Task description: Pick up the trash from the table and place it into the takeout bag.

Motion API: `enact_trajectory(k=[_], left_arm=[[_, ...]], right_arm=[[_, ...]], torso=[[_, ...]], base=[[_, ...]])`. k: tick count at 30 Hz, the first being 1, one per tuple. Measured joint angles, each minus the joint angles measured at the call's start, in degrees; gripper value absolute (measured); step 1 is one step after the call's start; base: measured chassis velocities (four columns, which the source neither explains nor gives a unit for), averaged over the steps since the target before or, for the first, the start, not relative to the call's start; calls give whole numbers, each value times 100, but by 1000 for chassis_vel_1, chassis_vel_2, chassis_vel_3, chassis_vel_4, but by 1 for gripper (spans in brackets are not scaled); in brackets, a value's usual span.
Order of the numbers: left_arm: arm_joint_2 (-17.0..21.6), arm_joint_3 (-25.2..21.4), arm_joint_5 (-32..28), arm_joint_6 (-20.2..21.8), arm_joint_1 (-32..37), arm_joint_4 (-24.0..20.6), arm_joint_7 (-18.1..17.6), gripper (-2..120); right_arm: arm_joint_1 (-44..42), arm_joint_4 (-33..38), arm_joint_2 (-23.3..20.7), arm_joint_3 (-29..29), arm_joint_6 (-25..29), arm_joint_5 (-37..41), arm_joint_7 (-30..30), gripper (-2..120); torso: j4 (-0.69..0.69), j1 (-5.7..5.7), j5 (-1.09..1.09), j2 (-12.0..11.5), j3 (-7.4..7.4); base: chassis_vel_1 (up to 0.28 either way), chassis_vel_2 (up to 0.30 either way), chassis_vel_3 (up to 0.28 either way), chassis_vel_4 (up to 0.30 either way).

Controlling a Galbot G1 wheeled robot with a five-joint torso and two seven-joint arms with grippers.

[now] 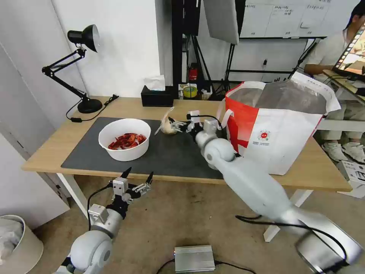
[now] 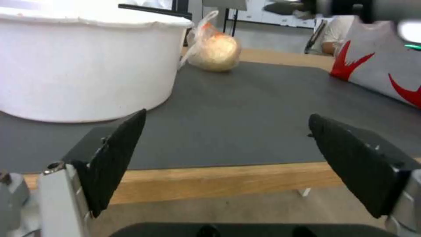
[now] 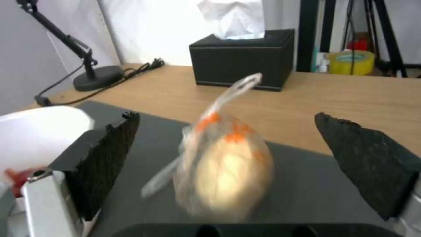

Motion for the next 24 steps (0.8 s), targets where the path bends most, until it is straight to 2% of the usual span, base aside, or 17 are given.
enact_trajectory(k=[1,8,24], left_arm=[[-7,5,2,-4,-10,8,-7,100],[-98,85,126,-5,15,11,-24,100],[-218,94,229,4,100,-63,-40,100]], right_arm=[[153,-317,164,12,-3,-5,-78,100],[672,-1110,613,202,-202,50,-454,100],[852,-1897,986,325,-751,7,-592,100]], torso=[[-1,0,0,0,0],[1,0,-2,1,-1],[0,-1,0,1,-1]], base=[[0,0,0,0],[0,0,0,0],[0,0,0,0]])
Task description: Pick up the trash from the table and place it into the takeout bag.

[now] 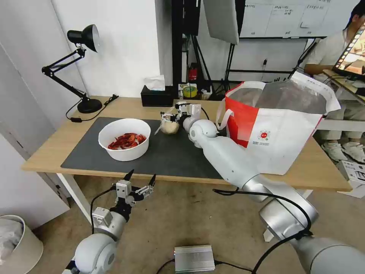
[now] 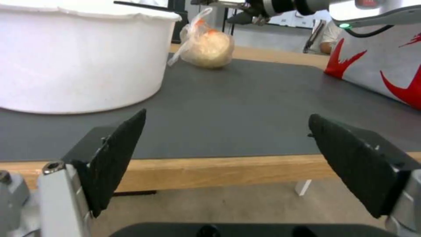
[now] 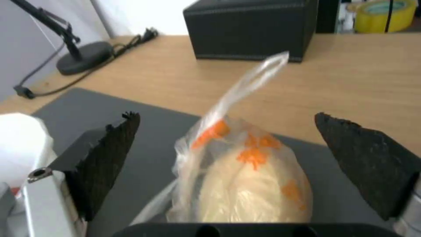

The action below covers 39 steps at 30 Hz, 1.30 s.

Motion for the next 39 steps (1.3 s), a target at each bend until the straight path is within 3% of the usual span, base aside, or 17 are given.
enact_trajectory(k=[26,27,39], left_arm=[[-155,139,82,96,-29,-39,-66,100],[-155,162,120,84,-15,-80,-53,100],[-129,100,100,72,-19,-43,-49,100]], right_arm=[[-146,-661,170,68,19,-364,-618,99],[-160,-671,169,68,39,-364,-645,90],[-256,-680,180,80,139,-365,-662,50]], torso=[[0,0,0,1,0],[0,0,0,1,0],[0,0,0,1,0]], base=[[0,0,0,0],[0,0,0,0],[0,0,0,0]])
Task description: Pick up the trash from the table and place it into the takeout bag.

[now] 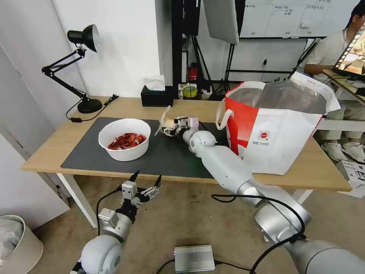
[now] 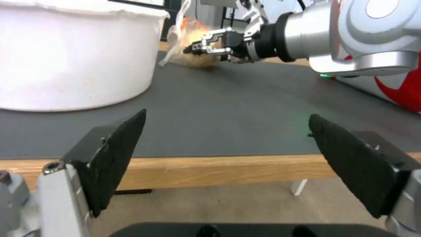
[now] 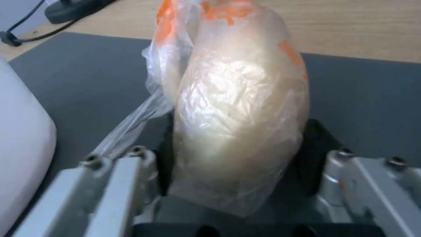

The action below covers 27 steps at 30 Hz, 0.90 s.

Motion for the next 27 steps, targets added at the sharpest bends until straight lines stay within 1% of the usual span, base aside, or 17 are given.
enact_trajectory(k=[3,4,6,7,9,10,12,13,15,16,19,20,22,23,24,25,27], left_arm=[[-9,3,-5,-2,3,-5,-1,100],[-9,3,-5,-2,3,-5,-1,100],[-12,19,-6,-5,-6,7,-1,100],[-12,19,-6,-5,-6,7,-1,100],[0,33,-31,-11,-63,68,2,100],[0,33,-31,-11,-63,68,2,100],[11,32,-90,-14,-95,80,-1,100],[11,32,-90,-14,-95,80,-1,100],[28,15,-121,-14,-96,70,-4,100],[28,15,-121,-14,-96,70,-4,100],[67,-24,-169,-20,-86,49,-10,100],[67,-24,-169,-20,-86,49,-10,100],[82,-40,-195,-23,-84,32,-13,100],[84,-44,-200,-25,-83,23,-12,100],[84,-44,-200,-25,-83,23,-12,100],[85,-48,-203,-28,-81,18,-12,100],[92,-56,-206,-38,-67,14,-14,100]], right_arm=[[-70,107,-51,1,5,6,17,35],[-70,107,-51,1,5,6,17,35],[-113,219,-96,-12,25,95,132,24],[-113,219,-96,-12,25,95,132,24],[-140,474,-204,-51,27,218,272,14],[-140,474,-204,-51,27,218,272,14],[-154,831,-405,-121,14,394,458,5],[-154,831,-405,-121,14,394,458,5],[-196,1271,-661,-173,-46,642,672,3],[-196,1271,-661,-173,-46,642,672,3],[-377,2184,-1248,-264,-192,1076,952,3],[-377,2184,-1248,-264,-192,1076,952,3],[-563,2890,-1698,-333,-263,1327,1133,3],[-654,3213,-1865,-344,-284,1411,1202,3],[-654,3213,-1865,-344,-284,1411,1202,3],[-730,3473,-1995,-346,-295,1464,1269,3],[-1010,4210,-2377,-342,-329,1590,1453,3]], torso=[[0,0,0,0,0],[0,0,0,0,0],[0,0,0,0,0],[0,0,0,0,0],[0,0,0,0,0],[0,0,0,0,0],[0,0,0,0,0],[0,0,0,0,0],[1,0,1,0,0],[1,0,1,0,0],[1,0,1,0,0],[1,0,1,0,0],[-3,0,2,0,0],[-2,0,2,0,0],[-2,0,2,0,0],[-2,0,1,0,0],[0,-1,2,0,0]], base=[[0,0,0,0],[0,0,0,0],[0,0,0,0],[0,0,0,0],[0,0,0,0],[0,0,0,0],[0,0,0,0],[0,0,0,0],[0,0,0,0],[0,0,0,0],[0,0,0,0],[0,0,0,0],[0,0,0,0],[0,0,0,0],[0,0,0,0],[0,0,0,0],[0,0,0,0]])
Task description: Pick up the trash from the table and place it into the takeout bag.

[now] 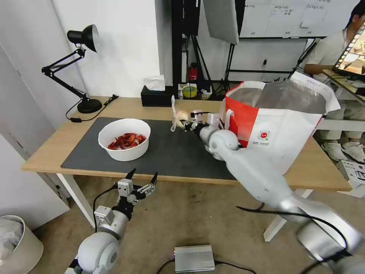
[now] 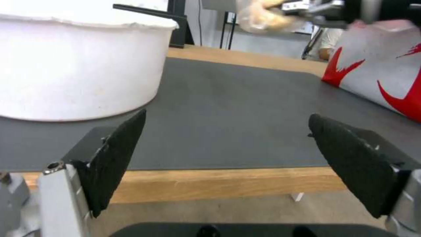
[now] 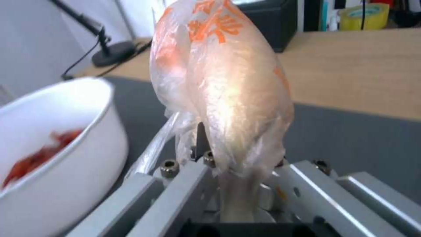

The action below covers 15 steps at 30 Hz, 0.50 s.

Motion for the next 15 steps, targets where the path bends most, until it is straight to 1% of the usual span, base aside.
enact_trajectory(k=[1,4,5,6,7,8,10,11,12,13,15], left_arm=[[0,0,0,0,0,0,0,100],[0,2,0,-6,25,-34,0,100],[0,2,0,-6,25,-34,0,100],[0,12,0,-6,28,-40,-2,100],[-1,23,0,-7,29,-45,-1,100],[-1,23,0,-7,29,-45,-1,100],[-1,37,0,-7,30,-53,-1,100],[-1,49,3,-7,28,-68,-1,100],[-1,49,3,-7,28,-68,-1,100],[-1,57,4,-7,26,-71,3,100],[0,61,9,-7,15,-89,2,100]], right_arm=[[0,0,0,0,0,0,0,3],[-374,823,-448,78,-20,77,173,3],[-374,823,-448,78,-20,77,173,3],[-581,1205,-669,137,-26,81,225,3],[-754,1520,-856,198,-26,81,232,3],[-754,1520,-856,198,-26,81,232,3],[-981,1888,-1140,292,-27,75,240,3],[-1240,2266,-1422,435,-23,66,236,3],[-1240,2266,-1422,435,-23,66,236,3],[-1370,2422,-1535,530,-20,61,226,3],[-1804,2894,-1875,902,4,41,132,3]], torso=[[0,0,0,0,0],[1,0,-1,0,0],[1,0,-1,0,0],[-2,0,0,0,0],[0,0,0,0,0],[0,0,0,0,0],[0,0,-1,0,-1],[0,0,-2,1,0],[0,0,-2,1,0],[0,0,-1,0,-1],[-1,0,0,0,-1]], base=[[0,0,0,0],[0,0,0,0],[0,0,0,0],[0,0,0,0],[0,0,0,0],[0,0,0,0],[0,0,0,0],[0,0,0,0],[0,0,0,0],[0,0,0,0],[0,0,0,0]])
